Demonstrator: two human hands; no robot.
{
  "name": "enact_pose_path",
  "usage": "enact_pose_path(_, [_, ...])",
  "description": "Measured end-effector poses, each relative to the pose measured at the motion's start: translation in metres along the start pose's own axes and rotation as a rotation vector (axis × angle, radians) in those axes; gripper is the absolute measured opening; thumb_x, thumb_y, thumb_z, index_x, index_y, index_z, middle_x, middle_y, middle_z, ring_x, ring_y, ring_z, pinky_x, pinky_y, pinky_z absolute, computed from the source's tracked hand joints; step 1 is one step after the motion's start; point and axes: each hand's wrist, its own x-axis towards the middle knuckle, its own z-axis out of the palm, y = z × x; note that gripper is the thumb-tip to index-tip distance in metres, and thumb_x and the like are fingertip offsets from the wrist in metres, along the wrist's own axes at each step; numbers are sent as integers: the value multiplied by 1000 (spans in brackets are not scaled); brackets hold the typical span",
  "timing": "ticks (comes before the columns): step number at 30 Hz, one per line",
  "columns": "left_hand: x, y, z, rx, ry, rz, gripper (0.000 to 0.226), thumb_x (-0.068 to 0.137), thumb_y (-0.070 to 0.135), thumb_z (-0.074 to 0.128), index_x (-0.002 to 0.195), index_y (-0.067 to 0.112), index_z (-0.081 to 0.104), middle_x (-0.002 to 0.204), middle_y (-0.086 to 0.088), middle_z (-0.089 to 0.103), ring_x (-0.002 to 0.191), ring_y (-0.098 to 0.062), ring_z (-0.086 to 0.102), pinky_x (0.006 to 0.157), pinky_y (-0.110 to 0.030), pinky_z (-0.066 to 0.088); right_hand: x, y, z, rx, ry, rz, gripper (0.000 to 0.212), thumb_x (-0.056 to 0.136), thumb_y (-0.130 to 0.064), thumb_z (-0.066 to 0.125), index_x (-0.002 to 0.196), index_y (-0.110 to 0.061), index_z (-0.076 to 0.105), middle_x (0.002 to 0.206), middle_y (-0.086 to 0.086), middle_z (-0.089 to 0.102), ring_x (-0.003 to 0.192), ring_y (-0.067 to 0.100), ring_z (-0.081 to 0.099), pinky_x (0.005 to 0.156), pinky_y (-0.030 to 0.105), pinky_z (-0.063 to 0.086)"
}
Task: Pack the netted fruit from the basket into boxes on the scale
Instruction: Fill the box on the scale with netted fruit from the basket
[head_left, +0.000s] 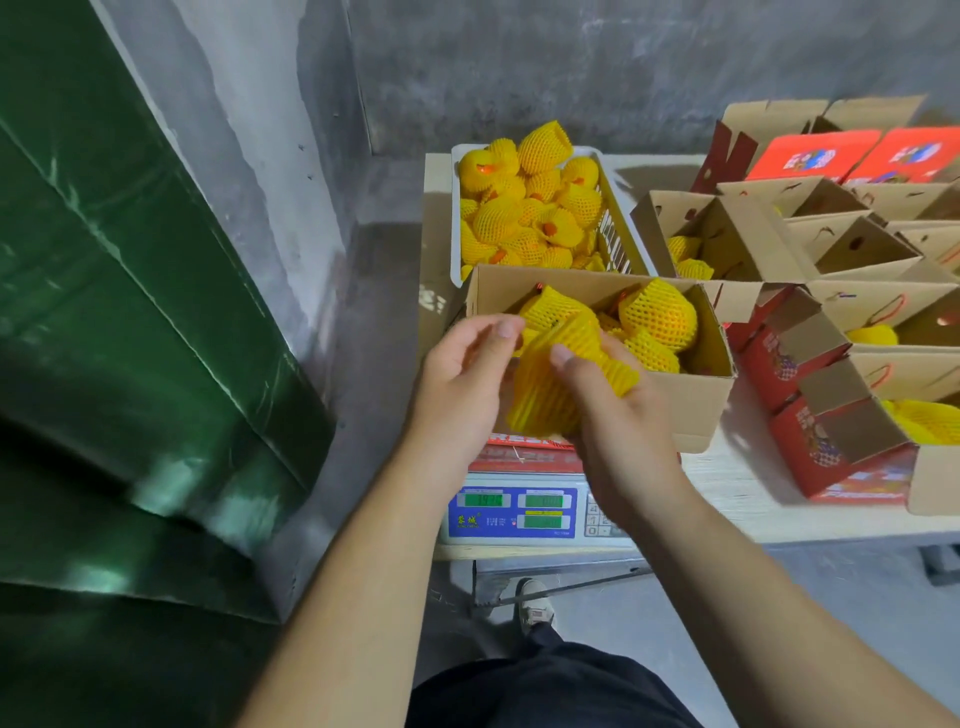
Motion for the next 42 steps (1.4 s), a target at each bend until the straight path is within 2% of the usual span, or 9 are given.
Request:
enact_pose_path(3, [6,-6,-2,-39,140,-38,16,106,28,58,103,35,72,102,10,75,91,-6,65,84,-27,54,35,-27,6,-70,94,-209,20,93,-38,72,110,-28,75,100,2,73,100,26,67,93,55,58])
enact_pose_path(6, [7,-11,-4,-15,139,-64,19,105,21,59,100,33,71,97,9,72,76,3,61,67,-11,51,74,-44,14,-382,172,-405,40,96,-39,69,130,-18,65,123,6,68,118,24,62,101,53,52])
enact_pose_path(8, [5,-13,-4,6,121,-60,19,105,18,59,102,31,73,97,9,72,68,10,58,63,-9,48,97,-49,15,-729,29,-314,58,98,-41,67,148,-16,50,146,9,56,135,26,51,112,51,43])
enact_pose_path(11, [3,-13,-6,67,95,-61,17,105,25,60,105,36,72,105,16,73,81,12,63,69,-11,50,106,-49,12,-1096,-238,-6,70,99,-38,66,160,-19,36,162,9,41,146,31,41,119,48,36])
enact_pose_path(15, [4,-14,-11,100,92,-30,17,105,26,60,106,38,72,107,15,72,84,13,62,66,-8,49,86,-41,6,-1023,-222,-86,59,99,-22,62,155,-18,44,156,9,50,140,27,48,111,34,40])
enact_pose_path(18, [6,-15,-11,119,90,-33,17,105,27,59,106,39,71,106,17,72,81,16,61,63,-5,46,70,-35,5,-918,-229,-103,52,99,-20,63,150,-17,51,151,3,55,141,21,48,116,36,39])
enact_pose_path(24, [7,-17,-6,123,76,-45,18,106,29,58,112,37,72,115,13,74,112,-7,66,96,-34,55,43,-27,4,-825,-280,-120,46,101,-18,63,146,-16,55,145,1,59,136,20,52,115,42,42])
enact_pose_path(32, [10,-22,-2,137,70,-33,16,103,27,60,112,33,73,114,7,76,112,-13,69,101,-44,56,34,-21,-3,-788,-309,-115,42,102,-22,63,143,-16,57,140,1,62,130,18,57,112,41,47])
enact_pose_path(42, [10,-26,-1,136,99,-10,16,103,25,62,109,34,73,111,9,75,108,-9,68,90,-30,53,32,-16,-7,-757,-322,-117,38,102,-20,62,140,-14,60,133,2,64,126,15,59,111,40,46])
